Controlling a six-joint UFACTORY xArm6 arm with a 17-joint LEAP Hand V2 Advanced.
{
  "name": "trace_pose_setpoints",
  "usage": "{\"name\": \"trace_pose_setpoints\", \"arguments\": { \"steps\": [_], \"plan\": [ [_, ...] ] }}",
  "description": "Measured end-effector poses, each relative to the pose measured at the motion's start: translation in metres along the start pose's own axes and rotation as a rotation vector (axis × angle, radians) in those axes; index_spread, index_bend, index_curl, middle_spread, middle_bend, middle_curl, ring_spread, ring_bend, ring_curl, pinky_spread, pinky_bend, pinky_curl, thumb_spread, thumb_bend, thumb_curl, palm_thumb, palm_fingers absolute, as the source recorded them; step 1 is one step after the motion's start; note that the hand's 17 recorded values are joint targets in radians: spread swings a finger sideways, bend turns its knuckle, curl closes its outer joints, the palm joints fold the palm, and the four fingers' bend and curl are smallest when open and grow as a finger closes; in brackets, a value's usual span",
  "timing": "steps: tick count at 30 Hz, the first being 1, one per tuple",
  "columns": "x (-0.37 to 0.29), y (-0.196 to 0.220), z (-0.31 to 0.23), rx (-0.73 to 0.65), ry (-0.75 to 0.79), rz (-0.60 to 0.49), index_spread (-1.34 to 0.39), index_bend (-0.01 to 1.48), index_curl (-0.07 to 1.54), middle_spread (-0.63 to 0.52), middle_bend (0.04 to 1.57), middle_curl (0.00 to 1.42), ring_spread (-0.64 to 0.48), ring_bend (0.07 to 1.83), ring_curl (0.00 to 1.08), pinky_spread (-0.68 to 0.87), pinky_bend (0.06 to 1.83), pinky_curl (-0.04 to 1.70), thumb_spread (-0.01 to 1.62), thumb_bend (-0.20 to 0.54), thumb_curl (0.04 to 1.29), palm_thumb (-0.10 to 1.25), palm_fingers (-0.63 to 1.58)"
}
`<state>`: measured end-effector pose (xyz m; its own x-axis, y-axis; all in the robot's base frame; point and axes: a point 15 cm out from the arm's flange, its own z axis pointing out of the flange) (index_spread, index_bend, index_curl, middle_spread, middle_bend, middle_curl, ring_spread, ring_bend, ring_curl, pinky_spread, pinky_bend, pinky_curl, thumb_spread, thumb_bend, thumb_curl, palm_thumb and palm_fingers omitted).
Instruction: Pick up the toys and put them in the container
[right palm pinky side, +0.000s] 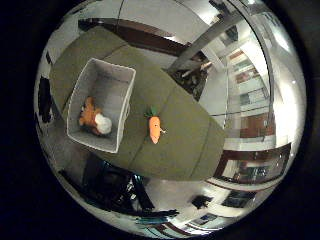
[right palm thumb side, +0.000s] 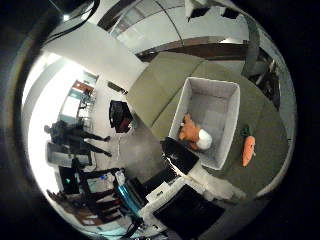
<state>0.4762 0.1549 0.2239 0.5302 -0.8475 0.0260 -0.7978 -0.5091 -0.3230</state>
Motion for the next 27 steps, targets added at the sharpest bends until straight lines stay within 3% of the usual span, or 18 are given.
{"name": "trace_pose_setpoints", "arguments": {
  "steps": [14,21,27],
  "plan": [
    [0.139,0.085,0.004,-0.093,0.041,0.357,-0.25,0.16,0.32,0.0,0.23,0.35,0.1,0.36,0.26,0.28,0.57,0.15,1.05,-0.028,0.31,0.53,0.24],
    [0.133,0.153,0.053,-0.226,-0.006,0.448,-0.18,0.17,0.31,0.07,0.23,0.36,0.14,0.35,0.26,0.31,0.58,0.11,1.05,-0.028,0.3,0.49,0.23],
    [0.121,0.181,0.092,-0.324,-0.041,0.496,-0.16,0.17,0.31,0.11,0.21,0.36,0.16,0.36,0.26,0.33,0.59,0.08,1.05,-0.027,0.29,0.45,0.23]
  ]
}}
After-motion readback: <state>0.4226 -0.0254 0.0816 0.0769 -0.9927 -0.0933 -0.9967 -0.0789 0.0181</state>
